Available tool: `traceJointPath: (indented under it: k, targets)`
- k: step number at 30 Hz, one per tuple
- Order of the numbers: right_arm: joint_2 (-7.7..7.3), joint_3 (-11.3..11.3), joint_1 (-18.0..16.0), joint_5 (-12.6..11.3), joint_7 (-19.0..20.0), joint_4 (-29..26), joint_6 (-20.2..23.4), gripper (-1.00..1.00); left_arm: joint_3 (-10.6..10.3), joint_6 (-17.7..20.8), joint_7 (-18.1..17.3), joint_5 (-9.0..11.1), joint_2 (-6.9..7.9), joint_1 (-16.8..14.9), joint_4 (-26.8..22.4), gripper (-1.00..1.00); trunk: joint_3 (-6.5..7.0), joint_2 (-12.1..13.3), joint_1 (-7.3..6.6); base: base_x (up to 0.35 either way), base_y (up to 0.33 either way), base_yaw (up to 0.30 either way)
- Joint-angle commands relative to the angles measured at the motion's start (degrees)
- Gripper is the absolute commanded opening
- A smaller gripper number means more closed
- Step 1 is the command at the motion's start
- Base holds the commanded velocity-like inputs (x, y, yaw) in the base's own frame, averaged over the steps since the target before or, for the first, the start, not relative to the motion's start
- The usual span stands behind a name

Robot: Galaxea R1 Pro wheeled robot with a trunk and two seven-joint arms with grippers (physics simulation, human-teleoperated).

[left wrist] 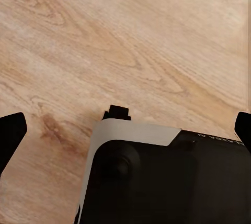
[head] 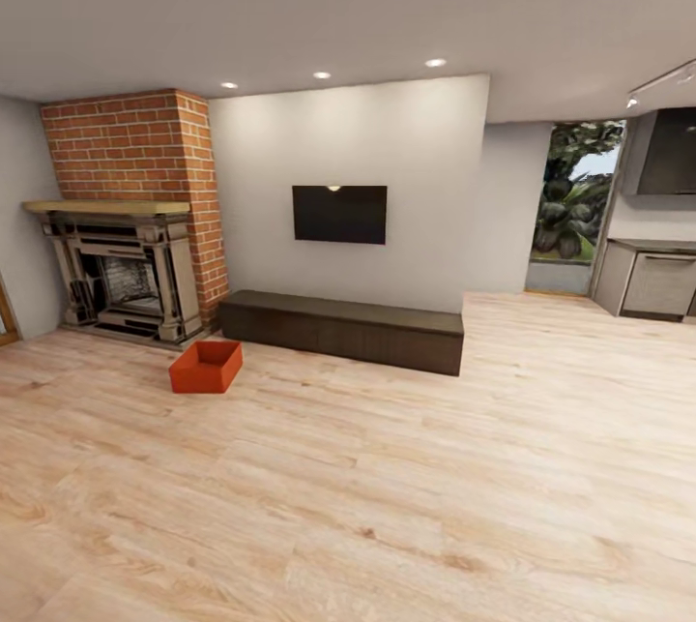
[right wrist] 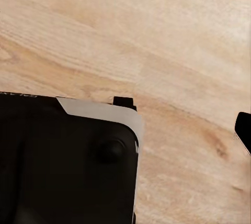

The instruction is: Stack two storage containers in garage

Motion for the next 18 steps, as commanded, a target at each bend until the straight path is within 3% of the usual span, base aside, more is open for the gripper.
traceJointPath:
  k: [1,7,18]
  targets:
    - [0.0,0.4,-0.1,0.1,0.1,0.1,-0.3,1.0,0.3,0.0,0.1,0.3,-0.01,0.0,0.0,1.0,-0.09,-0.1,0.04,0.323,0.0,0.0]
    - [0.0,0.5,-0.1,0.1,0.4,0.1,-0.6,1.0,0.3,-0.1,0.1,0.3,-0.01,0.0,0.0,1.0,-0.09,-0.1,0.04,0.323,0.0,0.05]
    - [-0.05,0.4,-0.1,0.0,0.7,0.1,-0.4,1.0,0.3,-0.1,0.1,0.3,-0.01,0.0,0.0,1.0,-0.09,-0.1,0.04,0.323,0.0,0.252]
